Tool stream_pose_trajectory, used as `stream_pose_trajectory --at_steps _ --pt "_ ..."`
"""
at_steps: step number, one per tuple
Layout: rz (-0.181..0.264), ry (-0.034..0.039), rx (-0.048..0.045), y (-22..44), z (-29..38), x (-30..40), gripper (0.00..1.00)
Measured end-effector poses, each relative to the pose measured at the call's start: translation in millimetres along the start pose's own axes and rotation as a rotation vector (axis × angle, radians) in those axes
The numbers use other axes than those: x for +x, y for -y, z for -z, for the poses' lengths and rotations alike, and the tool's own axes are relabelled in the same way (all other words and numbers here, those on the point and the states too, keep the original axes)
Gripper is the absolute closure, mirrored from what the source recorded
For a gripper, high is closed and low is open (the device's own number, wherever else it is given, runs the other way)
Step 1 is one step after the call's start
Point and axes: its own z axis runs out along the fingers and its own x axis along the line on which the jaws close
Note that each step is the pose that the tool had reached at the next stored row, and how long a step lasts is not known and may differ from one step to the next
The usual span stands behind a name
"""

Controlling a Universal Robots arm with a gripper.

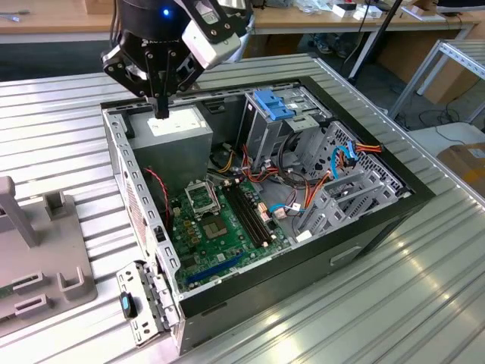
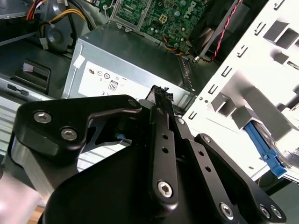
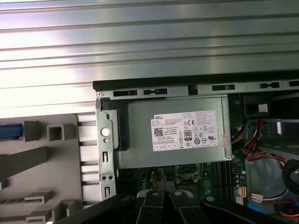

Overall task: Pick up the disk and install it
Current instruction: 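Reach for the disk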

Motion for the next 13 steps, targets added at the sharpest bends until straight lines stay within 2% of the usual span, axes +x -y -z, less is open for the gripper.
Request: stream_pose_trajectory --at_steps 5,8,13 --pt "0.000 0.0000 0.0000 0.3 0.1 3.5 0.89" --pt "0.000 0.0000 0.0000 0.9 0.3 11.3 0.89" --pt "0.000 0.0000 0.0000 1.3 0.5 17.2 0.89"
